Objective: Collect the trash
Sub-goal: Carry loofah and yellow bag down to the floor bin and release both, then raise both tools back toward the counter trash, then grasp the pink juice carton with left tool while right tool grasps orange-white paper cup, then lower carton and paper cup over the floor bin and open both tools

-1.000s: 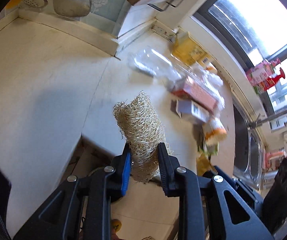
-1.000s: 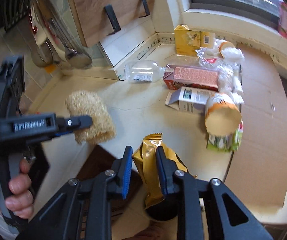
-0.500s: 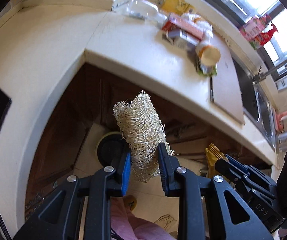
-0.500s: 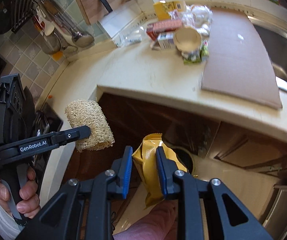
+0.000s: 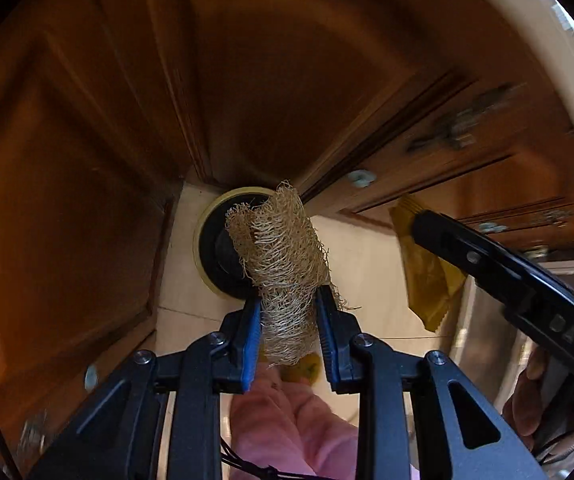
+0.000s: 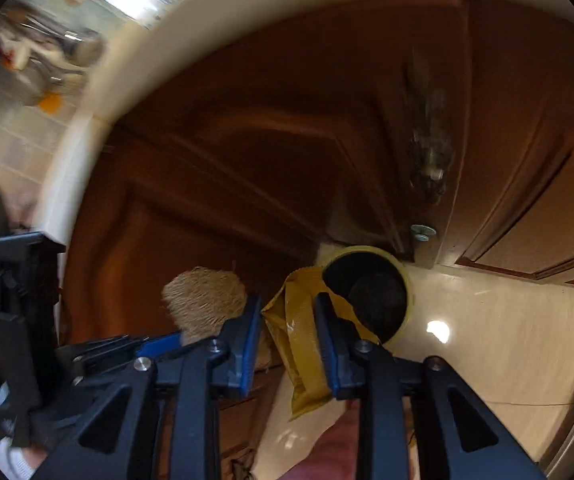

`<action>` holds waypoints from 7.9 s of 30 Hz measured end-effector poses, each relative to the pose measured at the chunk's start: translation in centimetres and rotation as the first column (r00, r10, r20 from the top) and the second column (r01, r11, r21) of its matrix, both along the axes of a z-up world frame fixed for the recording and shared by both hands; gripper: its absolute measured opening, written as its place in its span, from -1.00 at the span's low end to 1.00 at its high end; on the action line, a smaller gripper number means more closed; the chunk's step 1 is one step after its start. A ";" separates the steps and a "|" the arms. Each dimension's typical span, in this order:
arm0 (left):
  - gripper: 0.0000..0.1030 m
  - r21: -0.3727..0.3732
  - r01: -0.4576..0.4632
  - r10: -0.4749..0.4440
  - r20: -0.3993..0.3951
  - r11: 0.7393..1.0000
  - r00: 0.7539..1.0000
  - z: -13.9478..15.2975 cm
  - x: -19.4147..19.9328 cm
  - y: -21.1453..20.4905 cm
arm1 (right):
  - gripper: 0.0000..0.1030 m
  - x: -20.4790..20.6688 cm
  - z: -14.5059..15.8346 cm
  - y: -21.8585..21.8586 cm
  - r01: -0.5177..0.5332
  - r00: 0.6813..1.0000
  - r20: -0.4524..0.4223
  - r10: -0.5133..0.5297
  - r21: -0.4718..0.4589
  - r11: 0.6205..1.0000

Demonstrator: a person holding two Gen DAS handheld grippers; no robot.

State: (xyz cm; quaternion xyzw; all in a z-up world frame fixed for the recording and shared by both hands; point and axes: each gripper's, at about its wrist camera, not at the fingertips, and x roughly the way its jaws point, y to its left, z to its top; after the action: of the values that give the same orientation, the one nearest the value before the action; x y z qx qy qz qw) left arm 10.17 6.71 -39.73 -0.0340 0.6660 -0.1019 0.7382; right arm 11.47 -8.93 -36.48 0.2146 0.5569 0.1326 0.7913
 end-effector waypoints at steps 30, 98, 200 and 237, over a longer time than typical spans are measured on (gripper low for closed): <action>0.16 0.158 0.067 -0.074 0.041 0.985 0.996 -2.7 0.8 0.0 | -0.10 -1.7 -3.7 -0.1 0.033 0.995 -0.095 -0.038 -0.051 0.998; 0.54 0.145 0.084 -0.150 0.543 0.986 0.826 35.0 16.6 -6.0 | -0.04 7.1 29.8 -8.7 0.207 0.901 0.425 -0.087 -0.245 0.947; -0.24 0.030 0.170 -0.172 0.178 0.985 0.969 23.0 1.5 -4.4 | -0.98 -4.3 17.7 -7.2 0.074 0.977 0.199 -0.071 -0.006 0.997; 0.23 0.110 -0.053 0.071 -0.168 0.993 0.983 -16.2 4.6 1.3 | -0.47 3.8 -18.7 0.3 0.085 0.945 -0.306 -0.118 -0.117 0.989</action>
State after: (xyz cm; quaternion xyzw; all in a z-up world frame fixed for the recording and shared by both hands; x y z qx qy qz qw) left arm 14.79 8.01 -55.95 -0.0245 0.7302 -0.0405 0.6816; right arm 15.30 -8.62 -55.23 0.2206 0.6692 0.0275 0.7091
